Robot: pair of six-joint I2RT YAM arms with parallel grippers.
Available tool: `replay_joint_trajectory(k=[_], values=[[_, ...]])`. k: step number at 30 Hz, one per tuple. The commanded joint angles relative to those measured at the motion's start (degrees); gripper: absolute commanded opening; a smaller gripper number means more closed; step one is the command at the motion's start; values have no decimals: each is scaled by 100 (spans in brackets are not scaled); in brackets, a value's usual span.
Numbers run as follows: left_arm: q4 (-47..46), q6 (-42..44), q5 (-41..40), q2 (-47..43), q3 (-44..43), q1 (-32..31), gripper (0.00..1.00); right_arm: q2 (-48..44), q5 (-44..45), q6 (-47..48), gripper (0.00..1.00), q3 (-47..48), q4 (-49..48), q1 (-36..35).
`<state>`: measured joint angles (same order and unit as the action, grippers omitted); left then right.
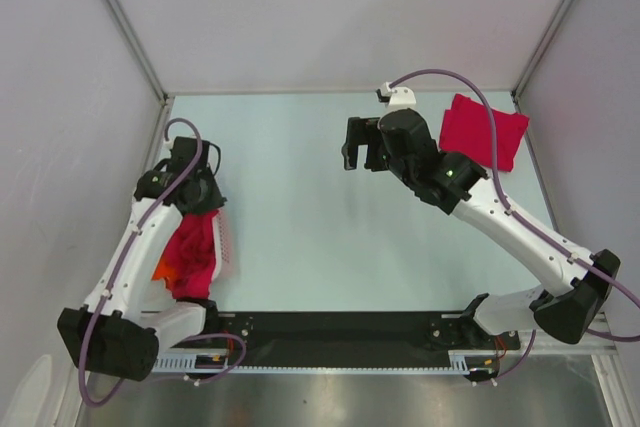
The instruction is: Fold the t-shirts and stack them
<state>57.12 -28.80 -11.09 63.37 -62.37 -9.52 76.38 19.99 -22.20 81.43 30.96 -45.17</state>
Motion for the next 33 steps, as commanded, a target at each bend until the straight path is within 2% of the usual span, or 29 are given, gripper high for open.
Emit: replay_joint_trajectory(k=[1,5,10,15,18,24,27,29,31,33], values=[[274,234,-297,596,-460,161,0,-176,-48,93,100,75,-187,26],[-244,497,-227,1404,-794,231,0,-176,-30,128,100,154,-152,26],[-640,743,143,2582,-1645,188,0,-124,14,189,100,259,-81,26],[-501,1016,-121,3767,-3067,-216,0,0,40,207,100,382,-2,26],[-386,1069,-139,4287,-3640,-550,0,96,32,224,100,479,24,26],[-360,1174,-103,5166,-4308,-771,0,290,58,286,100,646,103,26],[-176,1298,-227,5886,-4827,-622,0,351,67,304,100,734,156,26],[-79,1210,27,6290,-5012,-464,0,369,75,321,100,760,182,26],[-166,1105,160,6397,-4934,-235,0,378,119,365,100,787,217,26],[-201,1130,-50,6424,-4873,-147,0,395,163,444,100,839,235,26]])
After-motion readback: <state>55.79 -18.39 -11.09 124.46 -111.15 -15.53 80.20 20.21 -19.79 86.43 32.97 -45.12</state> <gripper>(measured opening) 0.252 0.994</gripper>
